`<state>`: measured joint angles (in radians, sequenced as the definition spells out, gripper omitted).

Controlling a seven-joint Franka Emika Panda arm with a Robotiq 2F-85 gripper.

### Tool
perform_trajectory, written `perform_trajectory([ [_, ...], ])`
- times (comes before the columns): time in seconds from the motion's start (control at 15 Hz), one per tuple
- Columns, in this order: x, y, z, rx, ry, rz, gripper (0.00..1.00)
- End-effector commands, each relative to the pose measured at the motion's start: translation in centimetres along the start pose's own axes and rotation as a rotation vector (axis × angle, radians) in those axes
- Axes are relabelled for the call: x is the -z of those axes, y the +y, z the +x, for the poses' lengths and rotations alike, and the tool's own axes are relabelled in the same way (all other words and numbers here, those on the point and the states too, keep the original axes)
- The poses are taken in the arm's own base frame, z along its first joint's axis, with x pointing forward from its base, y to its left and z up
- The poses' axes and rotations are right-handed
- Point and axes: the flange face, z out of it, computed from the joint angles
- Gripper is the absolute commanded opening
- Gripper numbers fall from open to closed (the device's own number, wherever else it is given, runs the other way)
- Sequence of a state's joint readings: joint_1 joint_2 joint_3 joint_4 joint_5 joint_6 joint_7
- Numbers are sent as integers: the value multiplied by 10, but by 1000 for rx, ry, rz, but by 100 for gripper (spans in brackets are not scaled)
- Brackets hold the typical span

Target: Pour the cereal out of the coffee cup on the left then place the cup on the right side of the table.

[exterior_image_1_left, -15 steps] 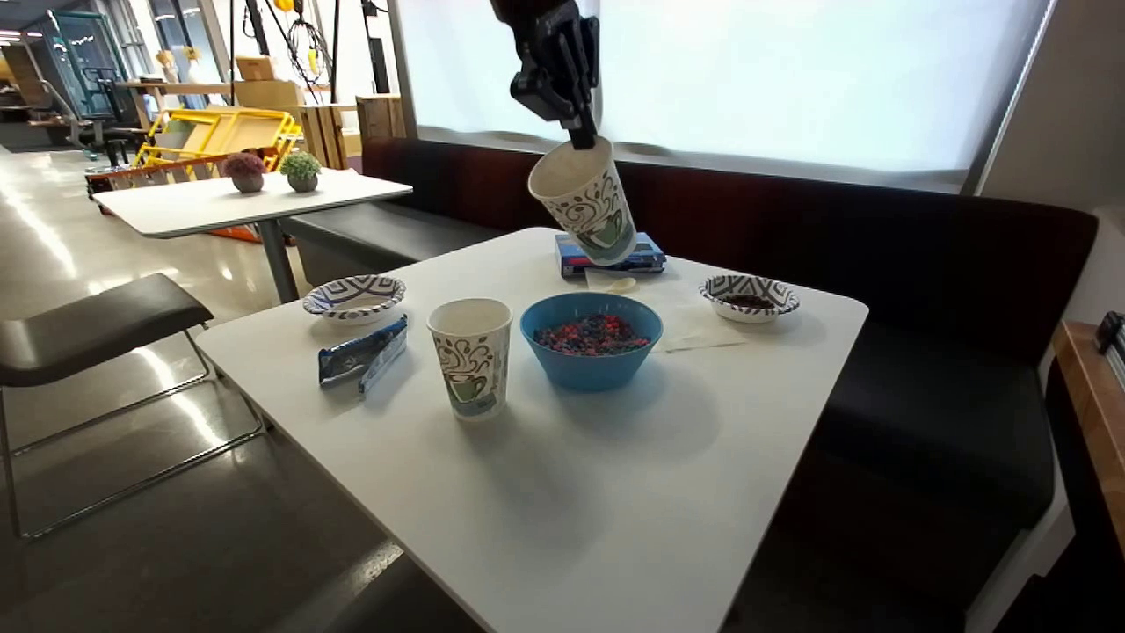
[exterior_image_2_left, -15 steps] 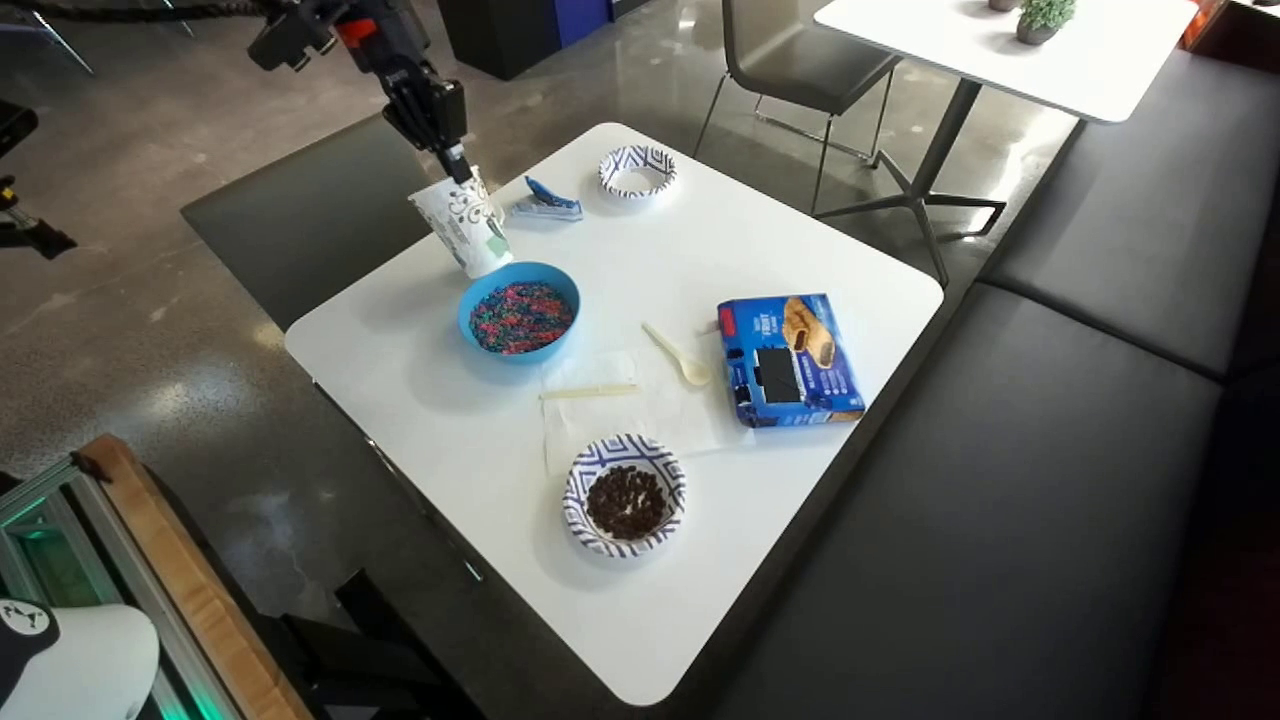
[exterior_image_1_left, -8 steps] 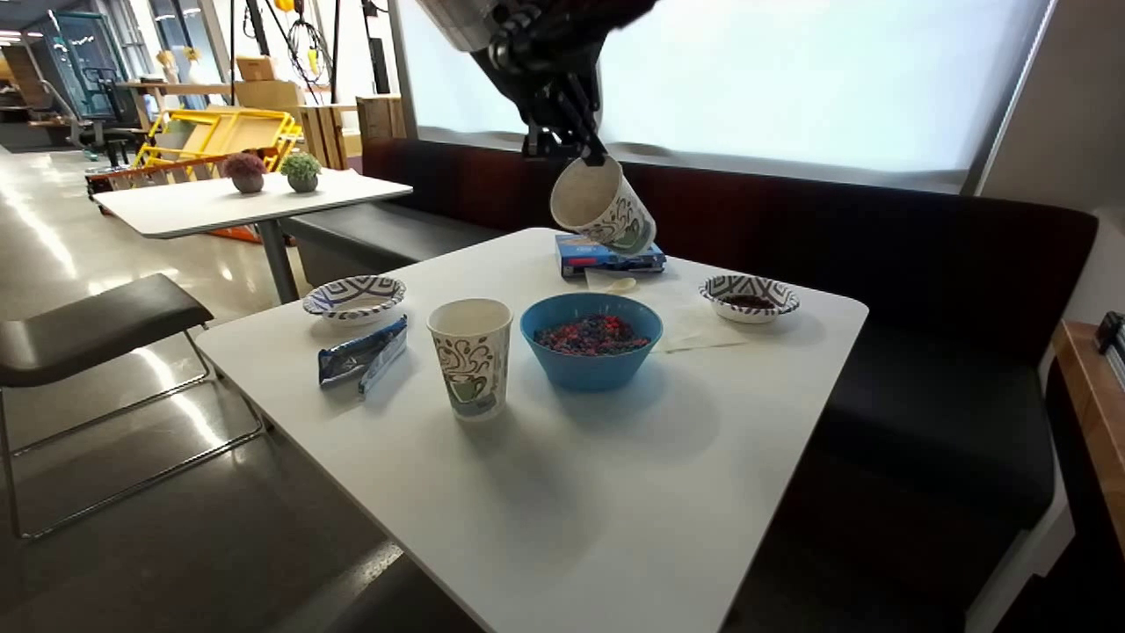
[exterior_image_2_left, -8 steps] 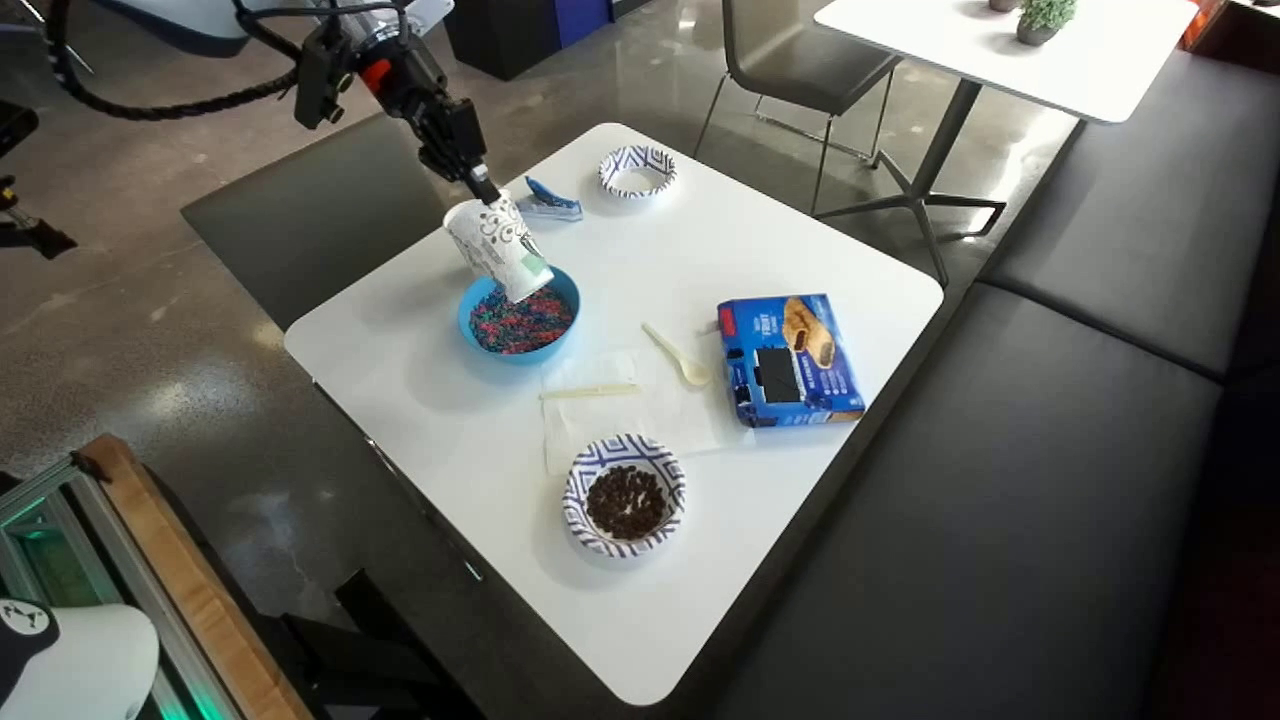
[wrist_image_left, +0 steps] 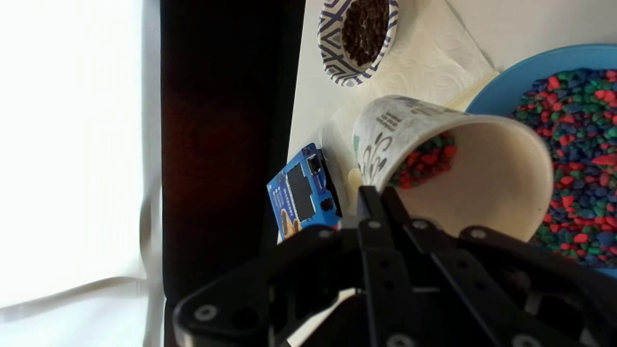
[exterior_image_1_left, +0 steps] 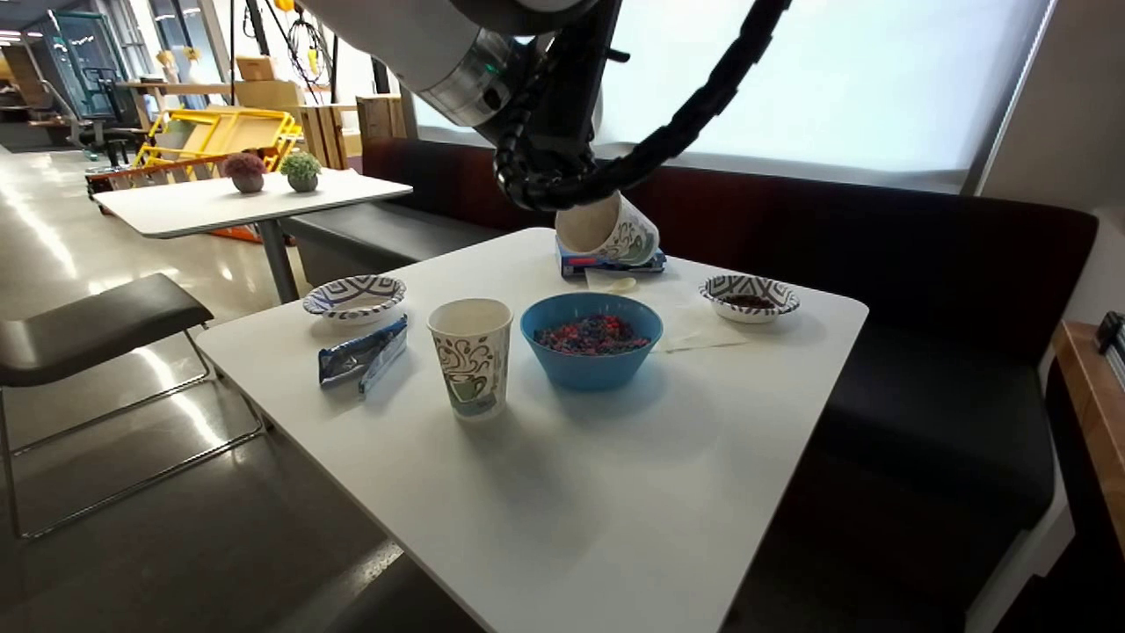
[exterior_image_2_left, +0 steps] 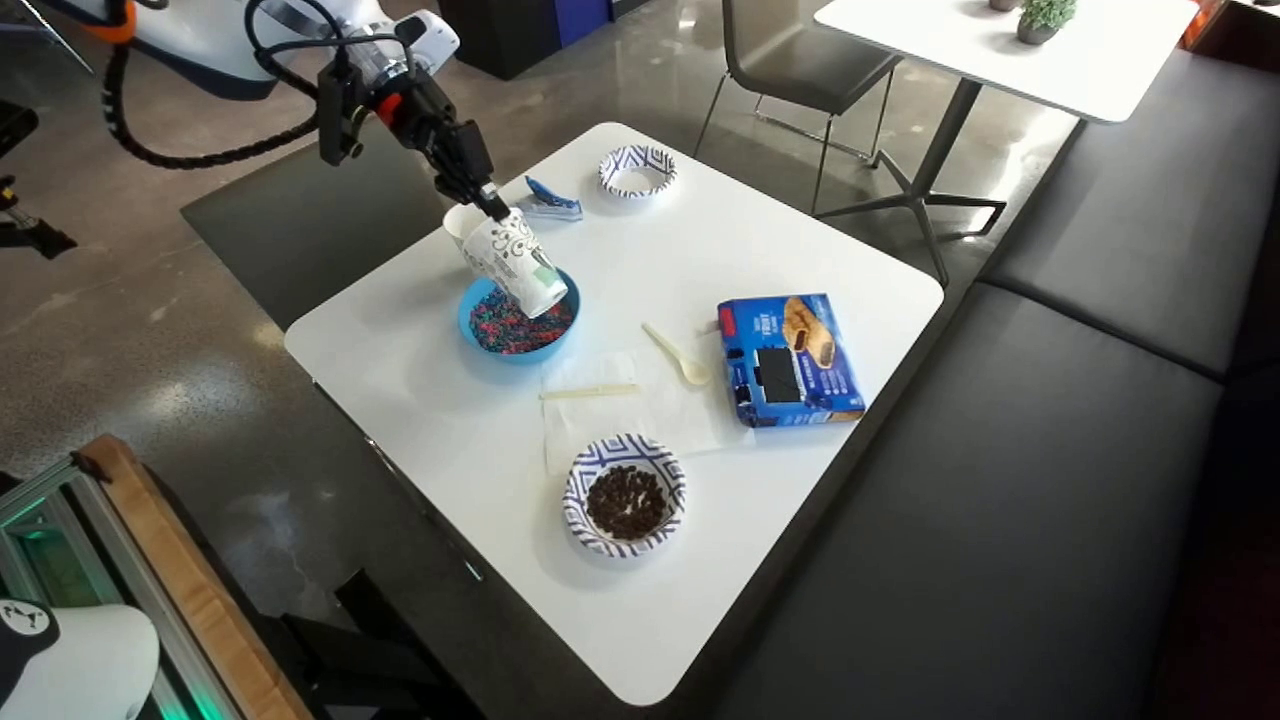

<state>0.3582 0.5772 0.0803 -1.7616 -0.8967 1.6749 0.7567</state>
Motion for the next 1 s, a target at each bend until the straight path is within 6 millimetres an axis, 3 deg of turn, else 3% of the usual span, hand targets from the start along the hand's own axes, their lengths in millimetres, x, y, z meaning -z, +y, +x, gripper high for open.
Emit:
perform_trajectory([
  [0.0,-1,-4,1,5,-3,-1,4],
  [0.33,0,-10,1,8,-2,7,1],
  [0.93,2,-30,-10,-31,-67,-165,1],
])
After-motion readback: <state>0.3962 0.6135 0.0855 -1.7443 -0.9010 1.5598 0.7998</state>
